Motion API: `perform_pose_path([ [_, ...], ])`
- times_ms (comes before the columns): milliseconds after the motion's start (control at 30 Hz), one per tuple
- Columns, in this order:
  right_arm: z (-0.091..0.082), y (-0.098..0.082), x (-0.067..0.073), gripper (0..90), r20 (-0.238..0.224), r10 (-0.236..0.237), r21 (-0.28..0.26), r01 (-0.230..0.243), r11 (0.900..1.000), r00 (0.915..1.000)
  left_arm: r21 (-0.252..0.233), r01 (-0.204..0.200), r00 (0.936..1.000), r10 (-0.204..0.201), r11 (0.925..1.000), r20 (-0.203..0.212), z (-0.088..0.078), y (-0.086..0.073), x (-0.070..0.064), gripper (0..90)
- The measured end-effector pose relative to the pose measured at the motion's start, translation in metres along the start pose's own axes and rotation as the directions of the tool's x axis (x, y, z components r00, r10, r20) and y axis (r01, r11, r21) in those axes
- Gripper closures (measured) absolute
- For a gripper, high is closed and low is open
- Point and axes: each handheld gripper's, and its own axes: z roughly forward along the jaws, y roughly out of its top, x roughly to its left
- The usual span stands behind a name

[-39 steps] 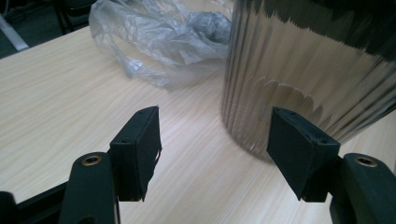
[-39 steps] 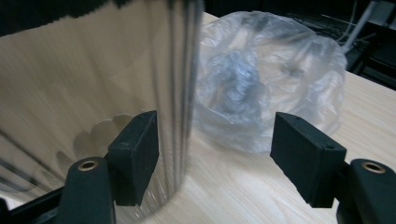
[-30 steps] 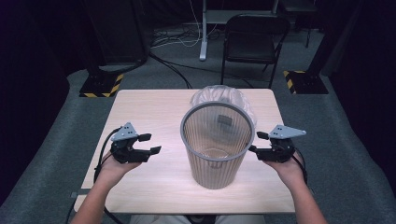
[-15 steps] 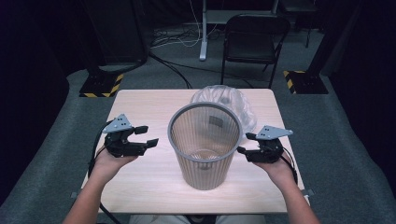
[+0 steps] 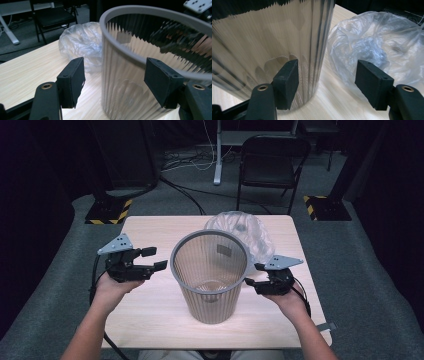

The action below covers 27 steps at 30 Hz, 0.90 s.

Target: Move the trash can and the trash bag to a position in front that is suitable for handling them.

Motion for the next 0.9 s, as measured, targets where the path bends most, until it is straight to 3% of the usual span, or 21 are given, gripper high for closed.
perform_pose_path([
  [100,0.004,0.001,0.003,34.7,-0.012,-0.007,0.004,0.007,1.000,0.9999,-0.015,0.022,0.9997,-0.022,0.9997,-0.013,0.001,0.005,0.001,32.4],
  [200,0.006,0.001,0.003,33.9,-0.013,-0.004,0.008,0.004,1.000,0.9999,-0.036,0.061,0.9981,-0.060,0.9975,0.012,0.003,0.007,0.004,31.6],
  [367,0.007,0.001,0.002,32.5,-0.019,-0.014,0.014,0.015,1.000,0.9997,-0.006,0.028,0.9996,-0.028,0.9996,0.010,0.016,0.012,0.000,31.2],
  [500,0.005,0.000,-0.001,32.3,0.012,-0.037,0.027,0.037,0.999,0.9992,0.013,0.019,0.9997,-0.020,0.9997,0.013,0.029,0.013,-0.002,31.2],
  [700,-0.001,-0.009,-0.015,32.3,0.048,-0.014,0.047,0.011,0.999,0.9988,0.040,0.000,0.9998,-0.001,0.9992,0.020,0.043,0.014,-0.006,30.8],
  [767,-0.003,-0.014,-0.021,32.3,0.057,-0.005,0.057,0.002,0.998,0.9984,0.058,-0.023,0.9996,0.022,0.9981,0.016,0.046,0.013,-0.008,31.0],
  [900,-0.001,-0.021,-0.030,32.3,0.059,0.015,0.071,-0.019,0.997,0.9982,0.047,-0.019,0.9992,0.017,0.9987,0.035,0.049,0.011,-0.010,30.9],
])
